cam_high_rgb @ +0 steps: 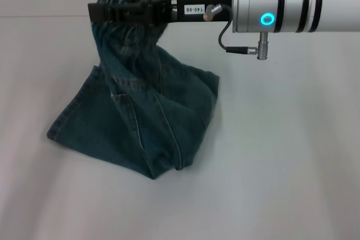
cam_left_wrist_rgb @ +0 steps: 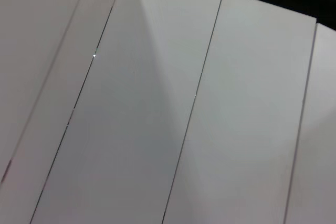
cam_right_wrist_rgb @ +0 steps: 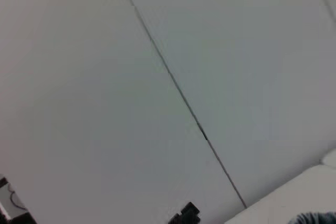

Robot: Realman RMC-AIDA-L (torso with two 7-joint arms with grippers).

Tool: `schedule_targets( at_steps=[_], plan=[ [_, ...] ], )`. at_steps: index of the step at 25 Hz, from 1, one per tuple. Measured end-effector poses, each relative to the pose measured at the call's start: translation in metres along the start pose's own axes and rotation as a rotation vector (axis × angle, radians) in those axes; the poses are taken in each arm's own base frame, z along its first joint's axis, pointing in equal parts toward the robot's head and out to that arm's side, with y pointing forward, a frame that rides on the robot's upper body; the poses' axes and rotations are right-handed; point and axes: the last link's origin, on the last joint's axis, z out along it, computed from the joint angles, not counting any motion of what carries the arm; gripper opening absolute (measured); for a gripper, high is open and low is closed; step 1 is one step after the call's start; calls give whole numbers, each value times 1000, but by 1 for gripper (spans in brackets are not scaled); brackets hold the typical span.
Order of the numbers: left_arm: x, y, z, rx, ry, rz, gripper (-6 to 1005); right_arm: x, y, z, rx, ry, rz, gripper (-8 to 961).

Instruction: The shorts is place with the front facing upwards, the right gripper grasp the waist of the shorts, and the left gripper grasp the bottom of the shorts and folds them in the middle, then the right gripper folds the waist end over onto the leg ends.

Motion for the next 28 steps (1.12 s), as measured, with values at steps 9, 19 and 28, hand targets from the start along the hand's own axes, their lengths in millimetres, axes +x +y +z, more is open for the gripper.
schedule_targets(
  at_steps=[9,19,28],
  plan=[
    [-5,12,13,-62,-16,-13,589,9,-2,42,111,314,5,837],
    [-5,12,8,-64,-20,-8,920,-2,9,42,221,437,-142,938],
    [1,23,9,-434,-253,33,938,29,5,-71,305,156,-234,936]
  ],
)
